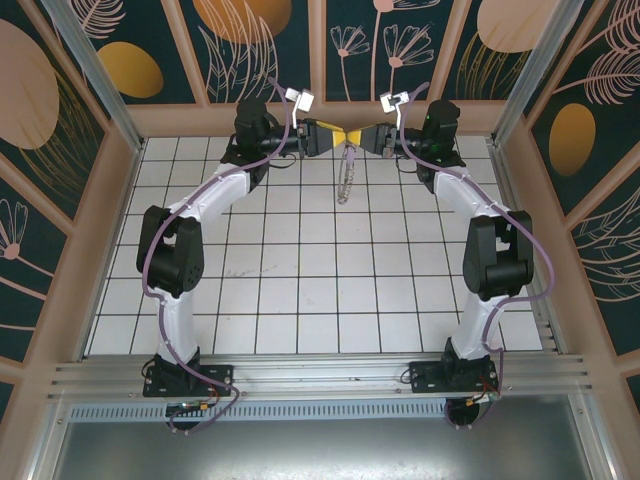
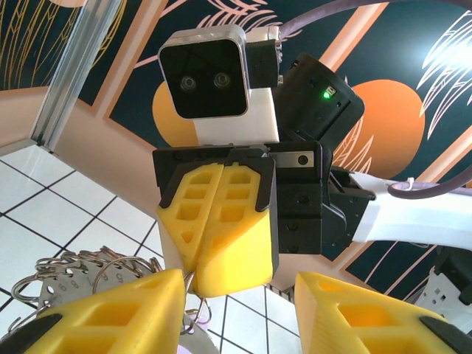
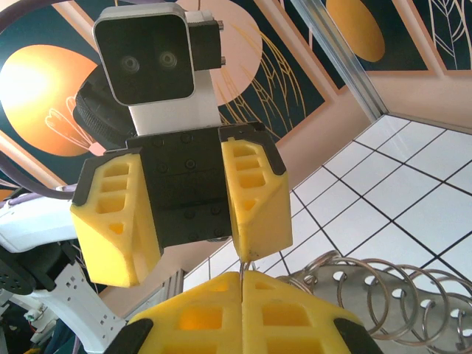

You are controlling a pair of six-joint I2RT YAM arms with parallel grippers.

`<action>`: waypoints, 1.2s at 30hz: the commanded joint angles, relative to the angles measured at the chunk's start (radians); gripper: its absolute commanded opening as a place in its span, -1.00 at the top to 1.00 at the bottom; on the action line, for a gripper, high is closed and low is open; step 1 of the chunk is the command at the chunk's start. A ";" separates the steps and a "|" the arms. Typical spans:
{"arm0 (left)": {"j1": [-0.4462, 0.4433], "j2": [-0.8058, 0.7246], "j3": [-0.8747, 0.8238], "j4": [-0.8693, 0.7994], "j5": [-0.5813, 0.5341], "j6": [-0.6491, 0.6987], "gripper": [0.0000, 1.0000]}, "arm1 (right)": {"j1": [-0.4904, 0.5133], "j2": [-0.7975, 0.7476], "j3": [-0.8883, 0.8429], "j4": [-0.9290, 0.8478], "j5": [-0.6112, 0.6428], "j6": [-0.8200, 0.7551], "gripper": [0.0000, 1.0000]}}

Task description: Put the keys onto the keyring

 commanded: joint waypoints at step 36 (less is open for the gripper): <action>-0.017 0.050 -0.004 0.151 -0.013 -0.103 0.71 | 0.011 -0.004 -0.017 0.128 -0.008 0.033 1.00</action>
